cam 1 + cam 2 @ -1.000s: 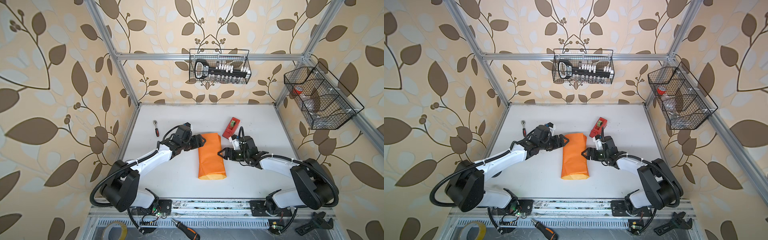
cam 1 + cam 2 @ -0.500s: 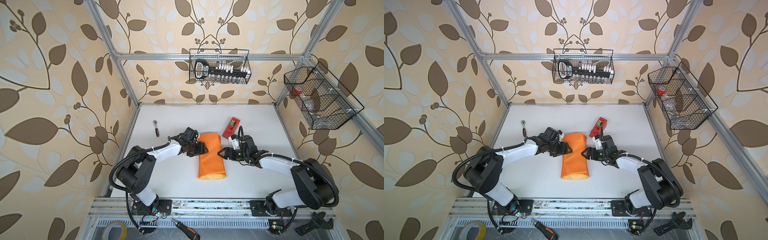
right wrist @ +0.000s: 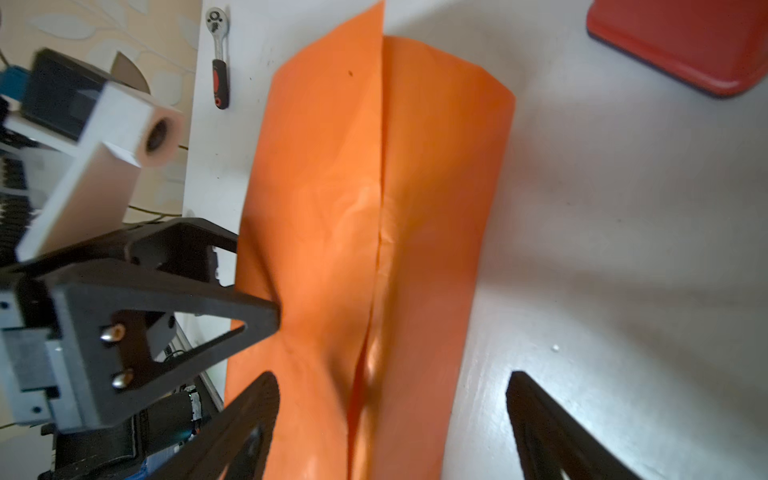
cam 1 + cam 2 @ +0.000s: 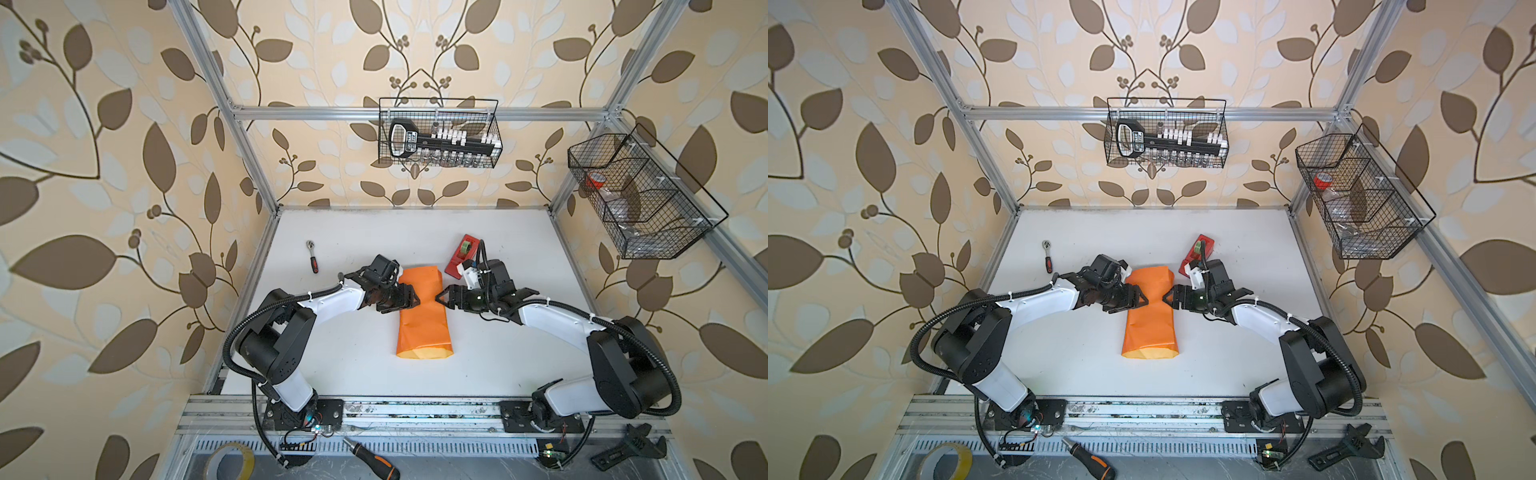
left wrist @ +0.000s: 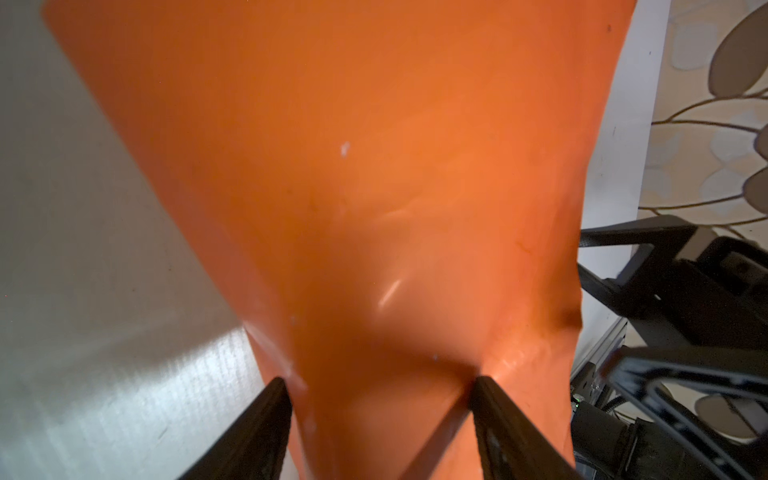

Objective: Wrap the gift box in paper

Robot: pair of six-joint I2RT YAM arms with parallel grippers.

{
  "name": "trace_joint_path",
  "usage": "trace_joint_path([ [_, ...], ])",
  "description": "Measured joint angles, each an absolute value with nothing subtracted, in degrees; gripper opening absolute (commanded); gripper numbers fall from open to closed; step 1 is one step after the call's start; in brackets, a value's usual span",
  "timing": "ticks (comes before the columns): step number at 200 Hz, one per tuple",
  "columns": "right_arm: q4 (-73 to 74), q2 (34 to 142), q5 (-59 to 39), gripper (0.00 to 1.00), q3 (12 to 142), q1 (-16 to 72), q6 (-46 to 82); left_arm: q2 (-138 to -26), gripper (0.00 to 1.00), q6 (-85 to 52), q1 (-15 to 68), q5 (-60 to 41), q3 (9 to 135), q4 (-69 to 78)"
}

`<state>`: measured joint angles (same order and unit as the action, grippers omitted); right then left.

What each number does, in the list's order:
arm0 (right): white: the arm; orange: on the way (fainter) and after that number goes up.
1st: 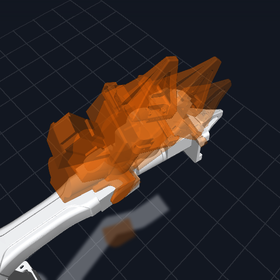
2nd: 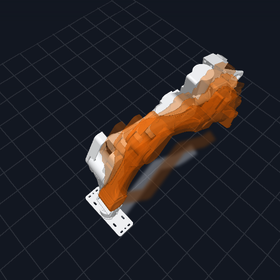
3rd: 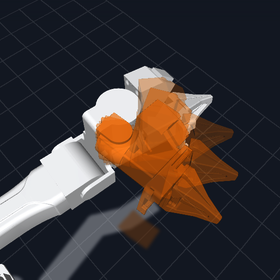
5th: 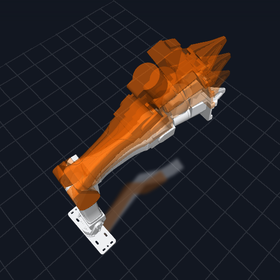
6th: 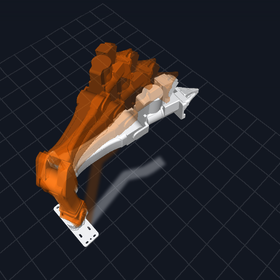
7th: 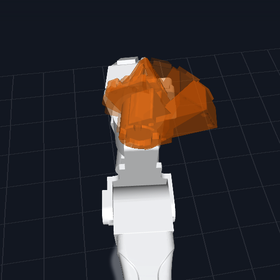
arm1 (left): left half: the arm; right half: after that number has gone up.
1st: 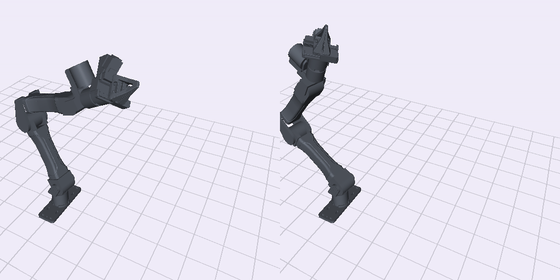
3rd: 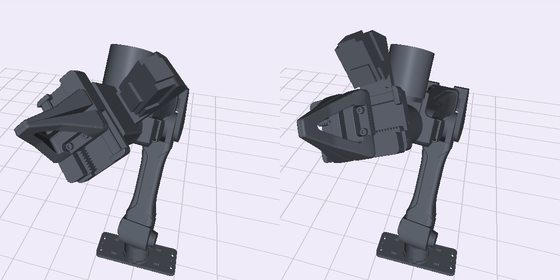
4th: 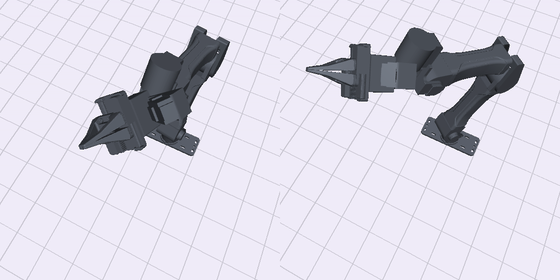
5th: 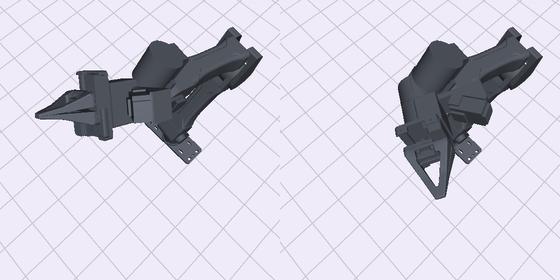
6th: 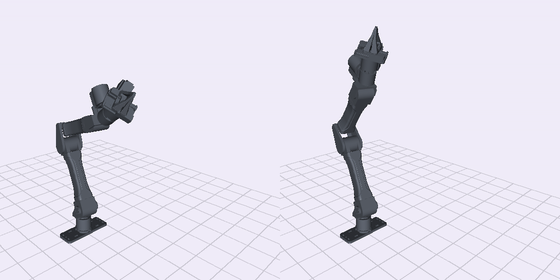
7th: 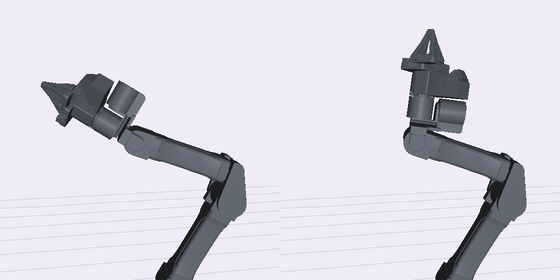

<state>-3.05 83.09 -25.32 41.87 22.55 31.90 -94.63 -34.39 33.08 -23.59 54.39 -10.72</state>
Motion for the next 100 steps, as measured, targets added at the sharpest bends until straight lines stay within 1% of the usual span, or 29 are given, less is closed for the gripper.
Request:
trace_joint_path([
  [67, -4.03, 88.95, -23.53, 0.82, 45.04, 24.75, 30.74, -95.11, 0.74, -34.44, 33.43, -23.51, 54.39, -9.54],
  [100, -4.32, 89.36, -22.06, 0.80, 44.99, 24.75, 29.32, -94.91, 0.79, -34.63, 33.43, -23.00, 54.37, -9.80],
])
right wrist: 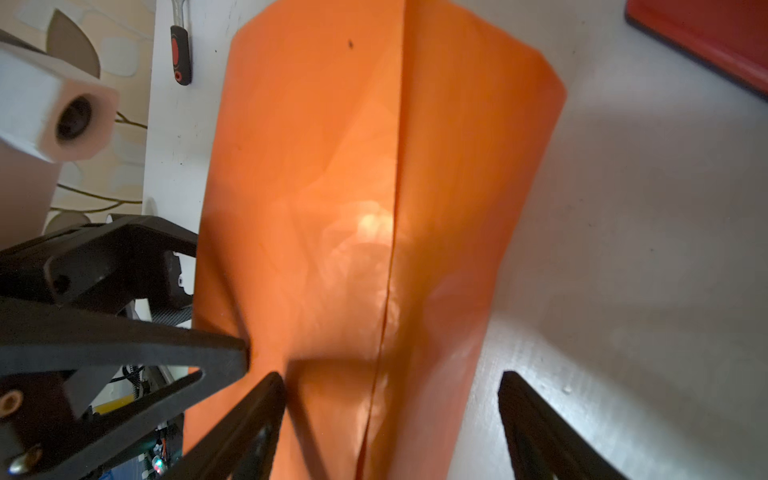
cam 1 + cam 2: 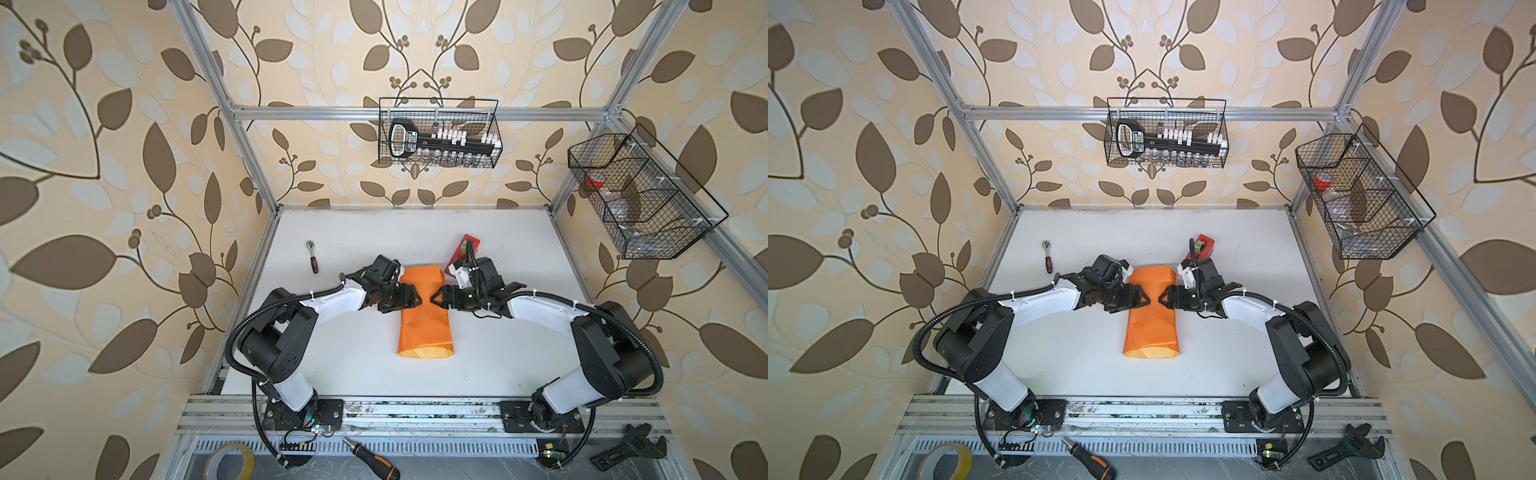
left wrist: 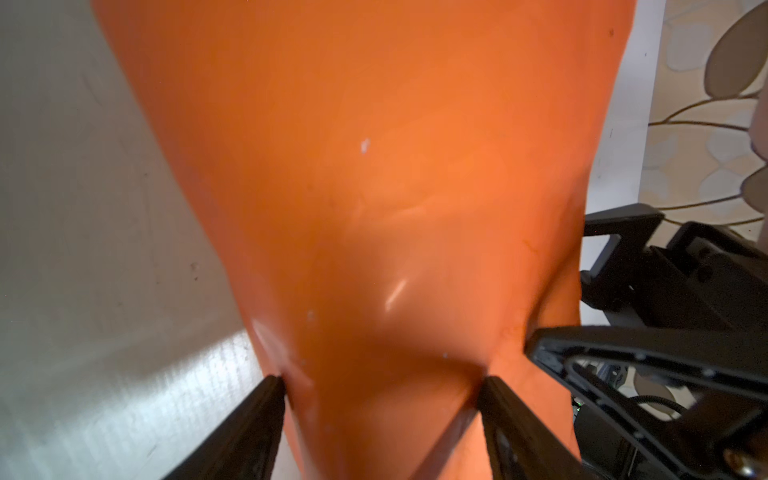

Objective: Wrap the gift box in paper

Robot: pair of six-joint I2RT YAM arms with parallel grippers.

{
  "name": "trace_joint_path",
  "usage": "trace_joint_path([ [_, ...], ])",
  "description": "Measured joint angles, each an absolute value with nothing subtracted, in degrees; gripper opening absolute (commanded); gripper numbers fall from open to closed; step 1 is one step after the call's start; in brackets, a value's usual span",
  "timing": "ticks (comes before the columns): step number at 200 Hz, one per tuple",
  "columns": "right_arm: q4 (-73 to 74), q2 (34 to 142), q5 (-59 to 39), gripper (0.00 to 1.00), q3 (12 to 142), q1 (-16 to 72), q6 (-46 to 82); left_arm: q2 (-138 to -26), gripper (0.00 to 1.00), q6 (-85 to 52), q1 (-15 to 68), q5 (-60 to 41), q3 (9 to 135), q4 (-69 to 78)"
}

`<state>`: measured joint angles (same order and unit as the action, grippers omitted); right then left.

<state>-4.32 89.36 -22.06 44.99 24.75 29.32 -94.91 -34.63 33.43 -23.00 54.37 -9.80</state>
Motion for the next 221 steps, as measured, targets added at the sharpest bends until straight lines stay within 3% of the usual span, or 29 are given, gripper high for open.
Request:
trace_joint_path([
  [61, 0.75, 89.25, -22.11, 0.80, 42.54, 25.08, 28.91, -93.54, 0.85, -35.38, 32.56, -22.48, 53.45, -10.41],
  [168, 2.57, 88.97, -22.09, 0.79, 41.60, 25.12, 28.91, -96.36, 0.82, -34.48, 32.14, -22.37, 59.22, -11.99],
  [221, 2.57, 88.99, -22.11, 0.79, 41.60, 25.12, 28.91, -96.55, 0.86, -32.58, 31.81, -20.47, 58.67, -14.13],
])
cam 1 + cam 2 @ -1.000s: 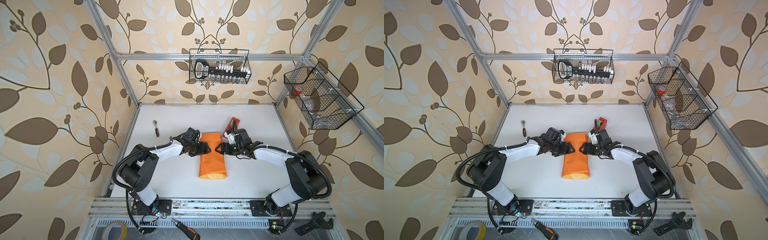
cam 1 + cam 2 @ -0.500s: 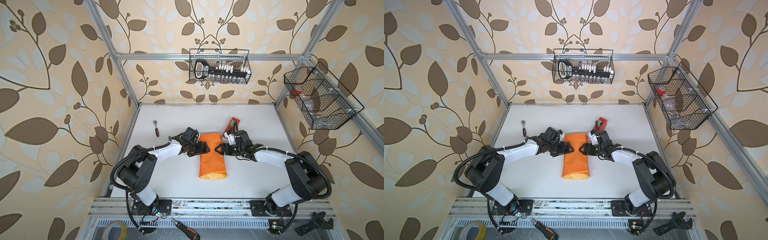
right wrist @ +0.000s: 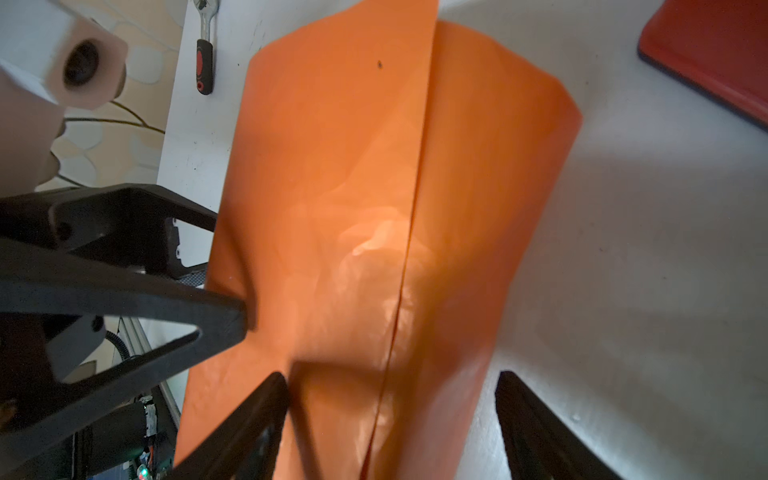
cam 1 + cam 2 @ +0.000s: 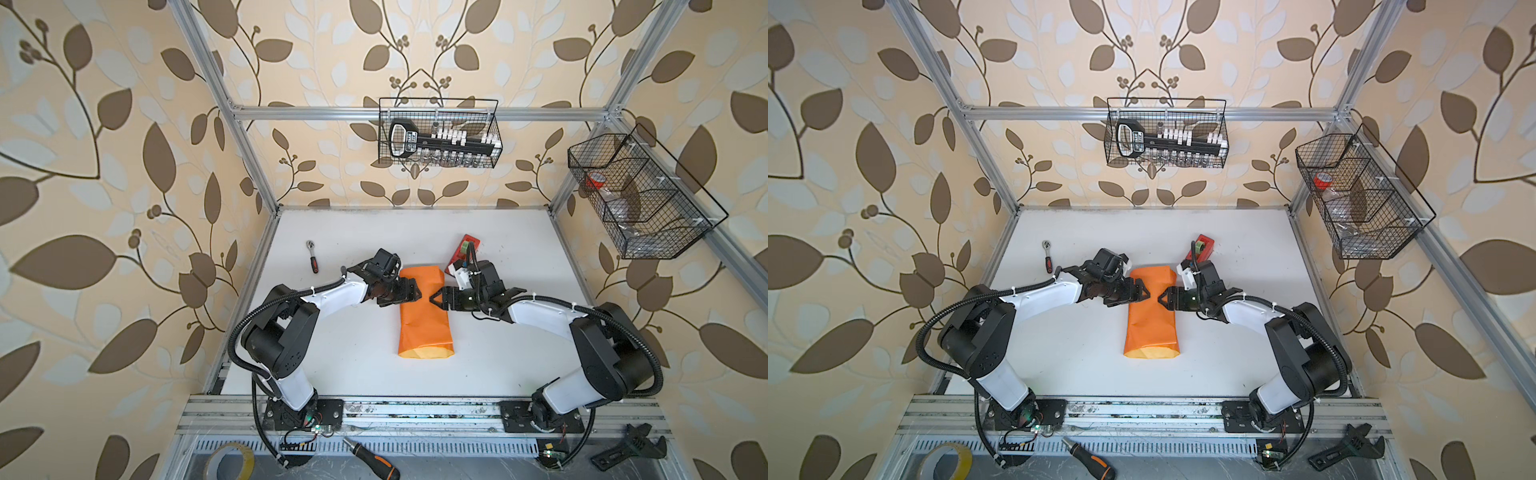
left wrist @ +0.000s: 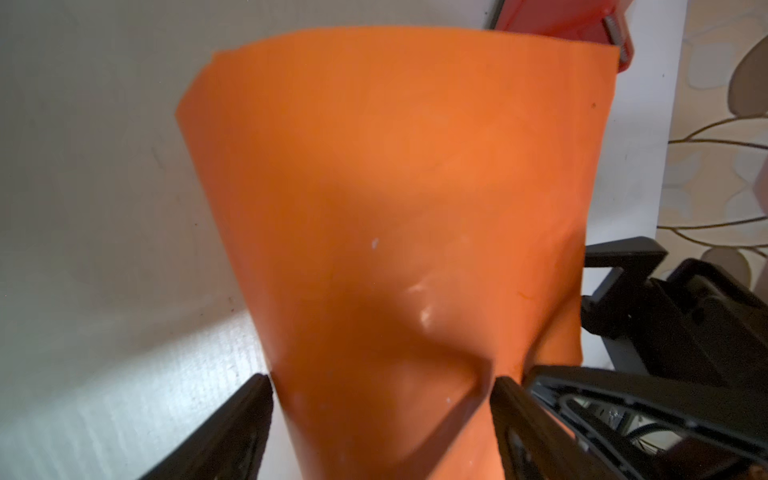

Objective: Wrap the gift box in paper

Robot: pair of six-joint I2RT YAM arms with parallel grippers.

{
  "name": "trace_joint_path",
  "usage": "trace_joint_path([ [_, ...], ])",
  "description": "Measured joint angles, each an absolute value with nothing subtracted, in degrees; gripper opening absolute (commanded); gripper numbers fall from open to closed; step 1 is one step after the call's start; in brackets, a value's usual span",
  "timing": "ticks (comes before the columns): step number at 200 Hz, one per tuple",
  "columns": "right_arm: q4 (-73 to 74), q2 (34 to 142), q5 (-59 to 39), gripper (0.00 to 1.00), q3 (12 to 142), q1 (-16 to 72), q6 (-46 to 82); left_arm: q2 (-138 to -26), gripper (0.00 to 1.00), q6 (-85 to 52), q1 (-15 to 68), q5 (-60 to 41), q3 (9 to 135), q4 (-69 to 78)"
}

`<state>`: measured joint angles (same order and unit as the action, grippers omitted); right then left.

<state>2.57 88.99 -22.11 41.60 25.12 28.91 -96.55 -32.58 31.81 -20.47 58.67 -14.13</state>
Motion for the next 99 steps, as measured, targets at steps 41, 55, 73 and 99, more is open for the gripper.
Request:
trace_joint_path([
  [41, 2.57, 88.99, -22.11, 0.79, 41.60, 25.15, 28.91, -95.42, 0.87, -32.03, 31.77, -21.93, 56.77, -14.31],
  [55, 2.59, 88.99, -22.11, 0.79, 41.60, 25.15, 28.91, -95.39, 0.87, -31.79, 31.44, -22.52, 56.69, -14.35],
  [73, 2.59, 88.99, -22.09, 0.79, 41.60, 25.19, 28.91, -95.42, 0.87, -31.59, 31.40, -23.11, 56.47, -14.39],
  [99, 2.55, 88.99, -22.06, 0.79, 41.60, 25.19, 28.91, -95.42, 0.87, -31.51, 31.40, -23.59, 56.14, -14.26],
])
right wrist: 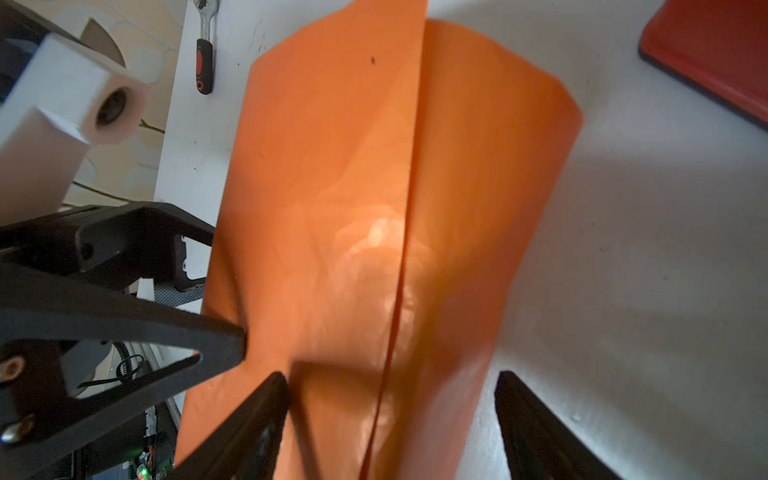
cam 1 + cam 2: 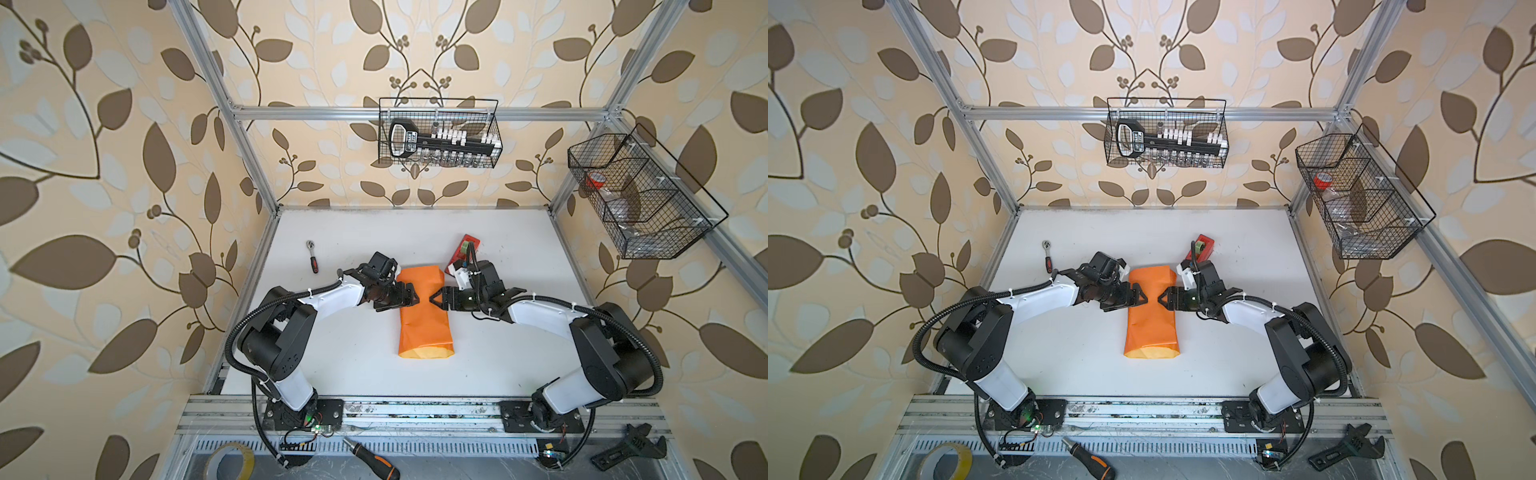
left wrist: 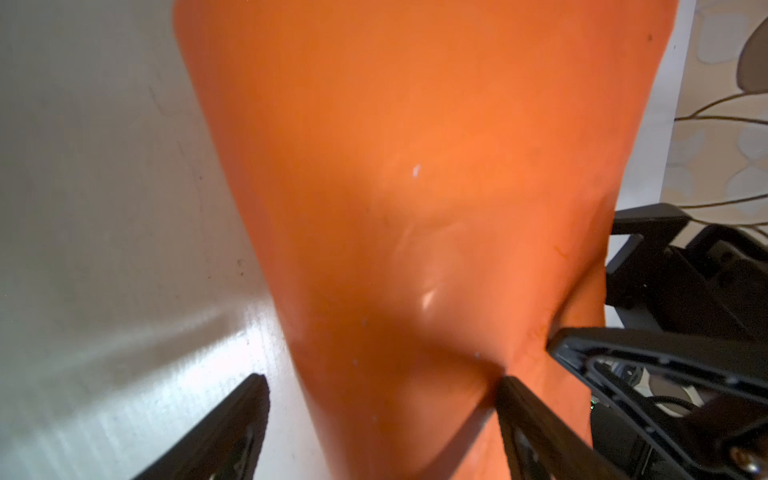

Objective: Wrap the gift box in paper

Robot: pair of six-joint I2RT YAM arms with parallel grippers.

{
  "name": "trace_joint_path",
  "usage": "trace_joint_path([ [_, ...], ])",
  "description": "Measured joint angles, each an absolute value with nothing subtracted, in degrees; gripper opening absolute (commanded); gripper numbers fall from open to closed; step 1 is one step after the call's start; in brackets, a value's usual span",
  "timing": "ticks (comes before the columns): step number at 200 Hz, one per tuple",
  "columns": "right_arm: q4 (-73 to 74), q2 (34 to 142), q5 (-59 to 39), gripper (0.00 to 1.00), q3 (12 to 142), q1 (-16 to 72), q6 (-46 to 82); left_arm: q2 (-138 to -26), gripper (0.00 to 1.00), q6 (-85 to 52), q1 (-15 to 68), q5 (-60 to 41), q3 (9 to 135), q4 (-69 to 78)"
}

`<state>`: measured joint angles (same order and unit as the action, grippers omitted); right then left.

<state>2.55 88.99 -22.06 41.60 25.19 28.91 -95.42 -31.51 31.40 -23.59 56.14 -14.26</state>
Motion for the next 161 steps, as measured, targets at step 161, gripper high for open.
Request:
trace_joint_path([
  [161, -7.81, 82.94, -23.09, 0.74, 53.71, 7.86, 31.75, -95.39, 0.84, -30.35, 31.42, -23.55, 55.72, -13.30],
])
